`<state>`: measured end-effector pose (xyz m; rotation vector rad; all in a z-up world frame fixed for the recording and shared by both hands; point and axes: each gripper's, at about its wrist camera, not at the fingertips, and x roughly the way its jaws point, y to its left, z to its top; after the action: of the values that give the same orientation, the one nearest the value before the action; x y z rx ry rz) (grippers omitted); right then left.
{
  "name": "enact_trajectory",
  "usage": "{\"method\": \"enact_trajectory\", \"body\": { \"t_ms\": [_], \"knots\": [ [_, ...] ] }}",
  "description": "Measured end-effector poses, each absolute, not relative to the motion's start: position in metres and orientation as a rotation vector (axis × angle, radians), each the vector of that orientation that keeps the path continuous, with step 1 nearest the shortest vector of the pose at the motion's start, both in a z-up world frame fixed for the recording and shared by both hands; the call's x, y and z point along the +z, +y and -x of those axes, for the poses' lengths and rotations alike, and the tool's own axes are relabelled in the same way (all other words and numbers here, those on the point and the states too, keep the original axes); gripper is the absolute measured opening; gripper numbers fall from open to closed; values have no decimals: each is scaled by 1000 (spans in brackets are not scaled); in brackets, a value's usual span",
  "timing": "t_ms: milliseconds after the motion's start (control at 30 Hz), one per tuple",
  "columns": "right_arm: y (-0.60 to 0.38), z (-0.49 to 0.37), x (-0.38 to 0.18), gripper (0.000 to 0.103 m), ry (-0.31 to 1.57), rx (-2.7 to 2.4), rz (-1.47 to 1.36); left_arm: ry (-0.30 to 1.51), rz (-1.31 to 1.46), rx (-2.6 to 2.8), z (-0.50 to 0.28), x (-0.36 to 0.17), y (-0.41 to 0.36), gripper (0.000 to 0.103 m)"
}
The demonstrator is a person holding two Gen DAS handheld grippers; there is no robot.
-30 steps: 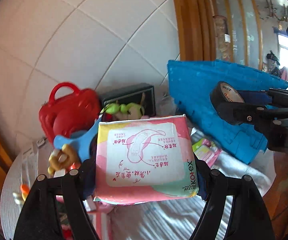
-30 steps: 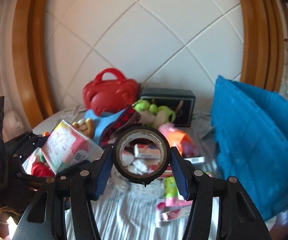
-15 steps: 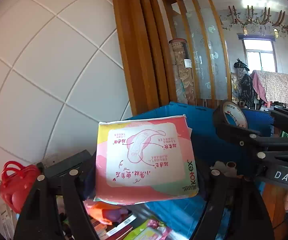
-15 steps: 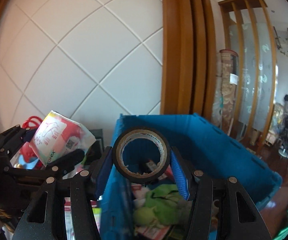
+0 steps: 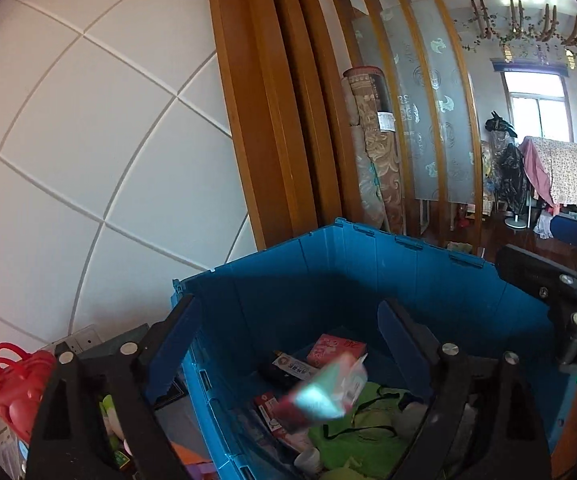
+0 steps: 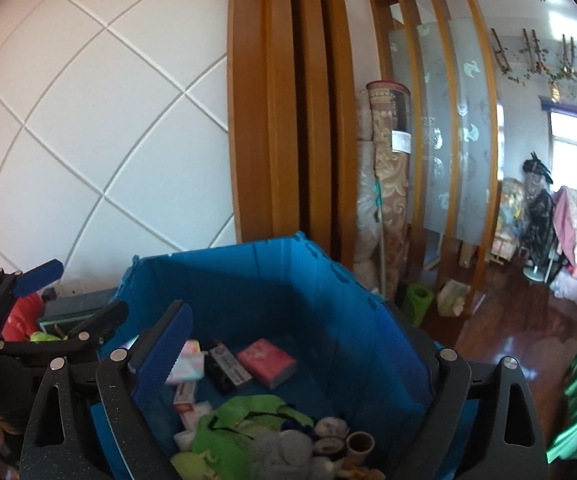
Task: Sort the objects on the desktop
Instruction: 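Carry the pad pack and tape roll to the blue crate and release both, then move both tools back toward the pile on the table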
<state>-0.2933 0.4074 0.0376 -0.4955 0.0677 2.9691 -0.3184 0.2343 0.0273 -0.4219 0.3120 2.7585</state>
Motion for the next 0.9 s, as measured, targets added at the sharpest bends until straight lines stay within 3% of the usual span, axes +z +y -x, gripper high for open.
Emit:
{"method": "enact_trajectory", "body": {
  "t_ms": [900],
  "knots": [
    [373,265,5,100,93,3126,521,241,461,2949,266,-7,171,94]
  ]
}}
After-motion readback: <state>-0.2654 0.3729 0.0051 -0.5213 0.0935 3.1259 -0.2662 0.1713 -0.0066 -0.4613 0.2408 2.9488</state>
